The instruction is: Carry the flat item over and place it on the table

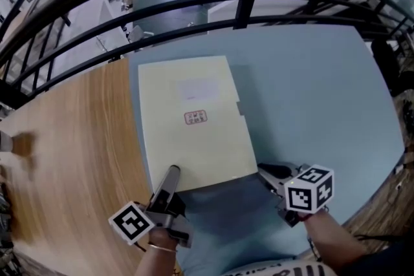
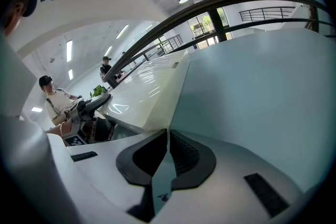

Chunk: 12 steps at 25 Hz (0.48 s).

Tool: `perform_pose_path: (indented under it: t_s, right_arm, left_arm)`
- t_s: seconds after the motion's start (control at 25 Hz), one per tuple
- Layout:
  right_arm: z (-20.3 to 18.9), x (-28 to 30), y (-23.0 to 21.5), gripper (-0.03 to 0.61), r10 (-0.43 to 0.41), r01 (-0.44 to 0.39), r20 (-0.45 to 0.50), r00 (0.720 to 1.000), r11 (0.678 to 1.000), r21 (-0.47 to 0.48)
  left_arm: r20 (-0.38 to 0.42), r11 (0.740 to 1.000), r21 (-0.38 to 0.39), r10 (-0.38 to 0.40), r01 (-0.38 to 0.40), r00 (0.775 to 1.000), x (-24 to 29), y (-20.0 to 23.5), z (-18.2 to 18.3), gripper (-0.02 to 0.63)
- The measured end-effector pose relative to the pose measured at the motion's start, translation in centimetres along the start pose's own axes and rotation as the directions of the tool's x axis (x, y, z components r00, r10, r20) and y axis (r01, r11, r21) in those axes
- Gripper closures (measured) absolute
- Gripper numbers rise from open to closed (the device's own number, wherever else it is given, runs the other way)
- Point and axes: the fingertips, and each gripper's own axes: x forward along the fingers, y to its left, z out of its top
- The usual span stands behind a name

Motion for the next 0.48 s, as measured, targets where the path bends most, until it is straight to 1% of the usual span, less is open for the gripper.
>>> perform_pose_path:
  t_s: [0.36, 0.48]
  right_arm:
    - [-0.17, 0.15, 0.02, 0.535, 0.008, -0.008, -0.001, 1.0, 1.0, 0.0]
    - [-0.14, 0.1, 0.1, 0.535, 0.013, -0.013, 0.002, 1.0, 1.0, 0.0]
  left_arm:
    - [0.05, 0.997, 0.018, 0.074, -0.075, 0.996, -0.07, 0.38, 0.14, 0.246]
    - [0.073, 0.991, 0.031, 0.128, -0.13, 0.989, -0.45, 0.88, 0.29, 0.237]
